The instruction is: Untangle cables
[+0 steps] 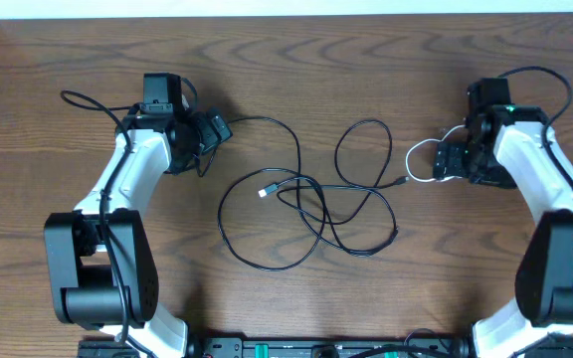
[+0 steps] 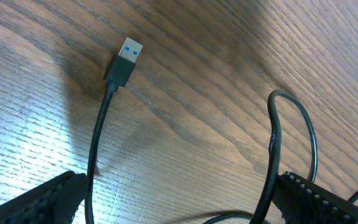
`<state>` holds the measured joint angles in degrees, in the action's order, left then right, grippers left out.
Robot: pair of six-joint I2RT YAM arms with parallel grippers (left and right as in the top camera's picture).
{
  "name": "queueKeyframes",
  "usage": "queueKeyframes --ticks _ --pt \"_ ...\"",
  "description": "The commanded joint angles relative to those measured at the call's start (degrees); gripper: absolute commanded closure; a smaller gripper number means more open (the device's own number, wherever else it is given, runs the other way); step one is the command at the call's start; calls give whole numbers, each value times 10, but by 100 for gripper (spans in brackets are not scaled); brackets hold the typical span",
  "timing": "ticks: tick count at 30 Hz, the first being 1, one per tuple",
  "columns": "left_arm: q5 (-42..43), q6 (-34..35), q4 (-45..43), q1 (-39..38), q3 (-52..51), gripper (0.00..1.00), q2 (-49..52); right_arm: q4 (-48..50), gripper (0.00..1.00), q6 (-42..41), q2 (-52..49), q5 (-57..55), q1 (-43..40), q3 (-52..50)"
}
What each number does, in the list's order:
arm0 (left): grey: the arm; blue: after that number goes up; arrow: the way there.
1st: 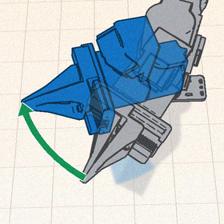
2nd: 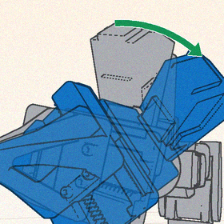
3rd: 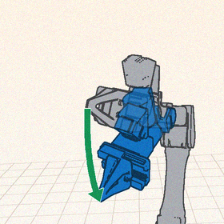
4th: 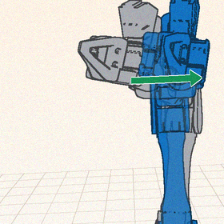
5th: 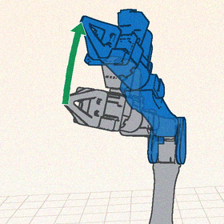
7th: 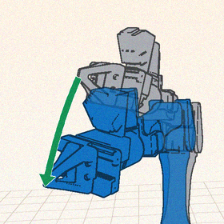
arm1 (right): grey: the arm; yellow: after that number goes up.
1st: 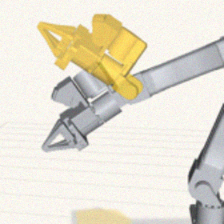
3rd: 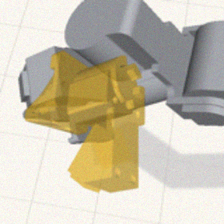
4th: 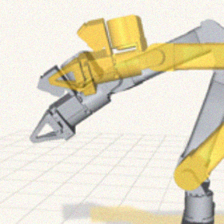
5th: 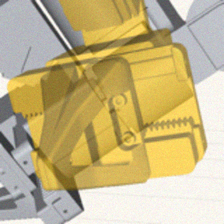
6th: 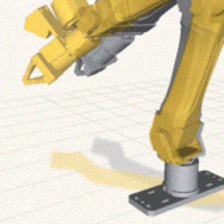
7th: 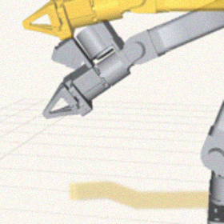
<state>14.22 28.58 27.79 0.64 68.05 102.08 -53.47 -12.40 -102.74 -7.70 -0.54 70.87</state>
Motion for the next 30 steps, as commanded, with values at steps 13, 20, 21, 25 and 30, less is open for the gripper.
queueKeyframes --ticks 13,20,21,25,30 --pt "-6 5 0 1 -2 0 -12 40 42 11 -68 117 -5 3" --pt "-6 5 0 1 -2 0 -12 38 99 11 -66 118 -5 4" --pt "-6 5 0 1 -2 0 -12 37 99 11 -64 120 -5 4" --pt "-6 5 0 1 -2 0 -12 33 99 11 -42 120 -6 4" --pt "-6 5 0 1 -2 0 -12 44 99 11 40 119 -6 6"
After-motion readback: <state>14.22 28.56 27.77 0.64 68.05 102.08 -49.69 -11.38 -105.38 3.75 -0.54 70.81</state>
